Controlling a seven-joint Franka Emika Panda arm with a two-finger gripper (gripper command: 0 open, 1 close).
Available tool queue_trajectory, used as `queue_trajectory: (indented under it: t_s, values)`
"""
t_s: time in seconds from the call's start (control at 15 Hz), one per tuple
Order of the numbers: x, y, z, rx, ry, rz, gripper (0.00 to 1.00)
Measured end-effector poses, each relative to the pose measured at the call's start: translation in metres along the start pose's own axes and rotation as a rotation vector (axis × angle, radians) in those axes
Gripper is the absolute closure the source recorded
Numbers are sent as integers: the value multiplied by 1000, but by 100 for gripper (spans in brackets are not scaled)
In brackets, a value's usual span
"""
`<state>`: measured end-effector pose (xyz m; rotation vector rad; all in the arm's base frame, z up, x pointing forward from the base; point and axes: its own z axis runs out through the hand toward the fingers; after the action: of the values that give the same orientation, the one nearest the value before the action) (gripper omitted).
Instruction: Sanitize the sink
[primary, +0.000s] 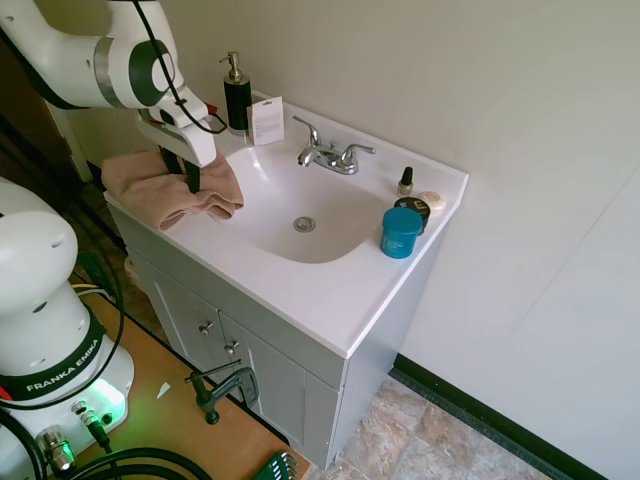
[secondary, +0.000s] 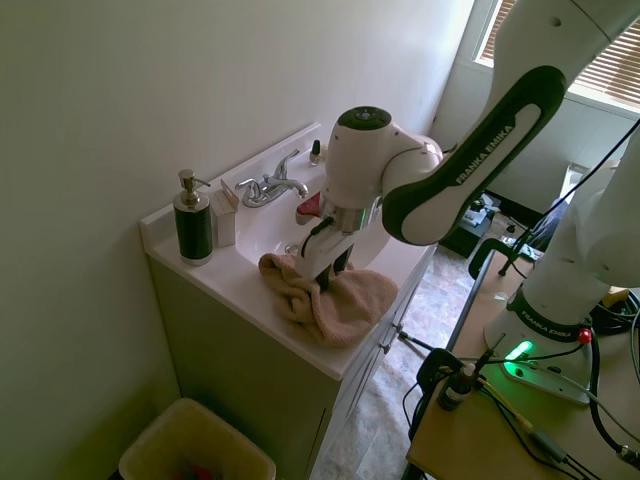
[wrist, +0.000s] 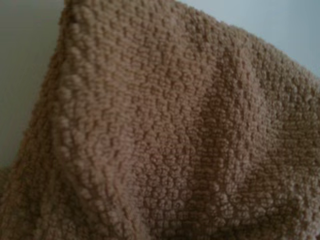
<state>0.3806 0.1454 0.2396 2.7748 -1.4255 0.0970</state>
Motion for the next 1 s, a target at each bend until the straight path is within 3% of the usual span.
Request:
queue_trajectory:
  t_s: [0.27, 0.4, 0.6, 0.8, 1.0]
  values:
    - [58, 9, 42, -75, -102, 209, 100]
    - [76, 2, 58, -101, -172, 269, 100]
    - [90, 0, 72, -133, -189, 249, 100]
    - [111, 11, 85, -172, -143, 194, 100]
    - [142, 30, 97, -216, -61, 103, 100]
